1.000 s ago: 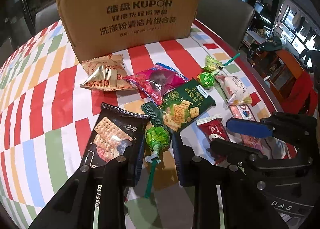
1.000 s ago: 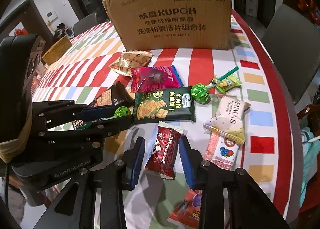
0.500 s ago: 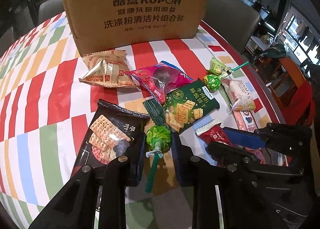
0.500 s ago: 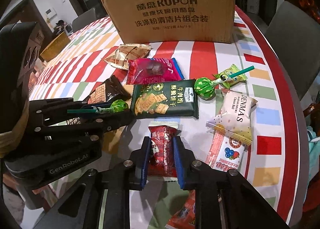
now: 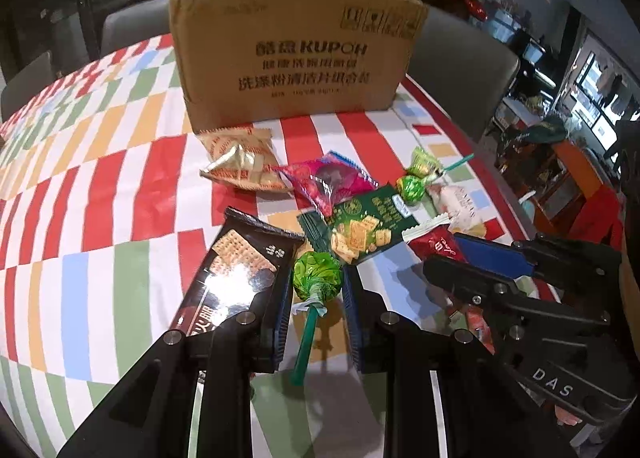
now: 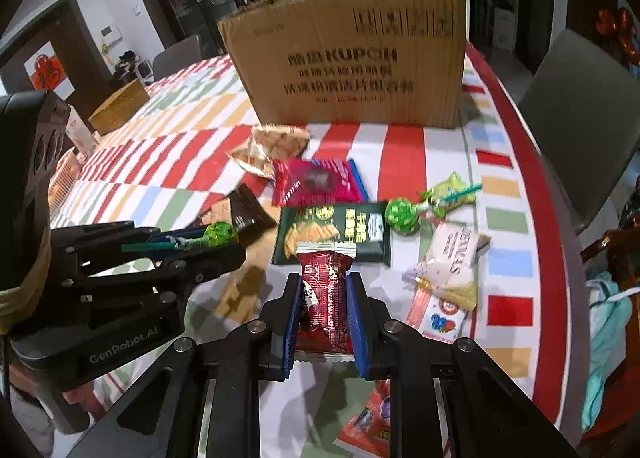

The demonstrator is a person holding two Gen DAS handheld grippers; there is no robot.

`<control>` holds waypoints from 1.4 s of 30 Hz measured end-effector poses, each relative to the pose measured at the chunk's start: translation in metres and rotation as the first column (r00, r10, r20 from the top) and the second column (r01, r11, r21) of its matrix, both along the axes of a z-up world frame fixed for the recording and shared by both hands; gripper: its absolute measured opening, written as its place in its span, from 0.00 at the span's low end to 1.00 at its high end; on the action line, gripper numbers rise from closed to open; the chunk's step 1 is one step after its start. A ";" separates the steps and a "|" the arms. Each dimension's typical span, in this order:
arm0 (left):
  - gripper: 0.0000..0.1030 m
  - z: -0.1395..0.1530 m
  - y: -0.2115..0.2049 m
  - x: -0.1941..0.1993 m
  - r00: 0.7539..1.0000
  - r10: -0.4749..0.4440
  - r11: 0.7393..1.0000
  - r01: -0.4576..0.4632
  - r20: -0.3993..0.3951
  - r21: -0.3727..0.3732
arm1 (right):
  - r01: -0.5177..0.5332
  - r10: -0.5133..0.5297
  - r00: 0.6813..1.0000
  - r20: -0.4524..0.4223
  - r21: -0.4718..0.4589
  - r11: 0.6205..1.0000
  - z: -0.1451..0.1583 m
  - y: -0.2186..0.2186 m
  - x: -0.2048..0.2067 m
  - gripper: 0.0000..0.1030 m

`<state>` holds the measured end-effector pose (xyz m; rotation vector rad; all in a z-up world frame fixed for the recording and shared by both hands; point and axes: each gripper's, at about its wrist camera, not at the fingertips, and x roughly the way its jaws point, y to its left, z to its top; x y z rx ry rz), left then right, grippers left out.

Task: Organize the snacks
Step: 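Carry the lollipop and red bar up over the cardboard box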

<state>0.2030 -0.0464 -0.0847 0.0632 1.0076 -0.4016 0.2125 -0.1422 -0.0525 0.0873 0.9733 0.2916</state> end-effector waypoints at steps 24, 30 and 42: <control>0.25 0.127 0.007 0.011 0.957 0.058 0.998 -0.046 0.284 -0.049 | -0.009 -0.001 0.958 0.286 0.036 0.999 0.118 -0.010 0.020 0.23; 0.25 0.150 0.008 0.034 0.947 0.081 0.996 -0.066 0.311 -0.060 | -0.010 0.002 0.946 0.325 0.025 1.000 0.144 -0.013 0.043 0.23; 0.25 0.163 0.006 0.088 0.949 0.099 0.994 -0.083 0.299 -0.067 | -0.015 0.020 0.941 0.339 -0.017 1.000 0.167 -0.013 0.096 0.23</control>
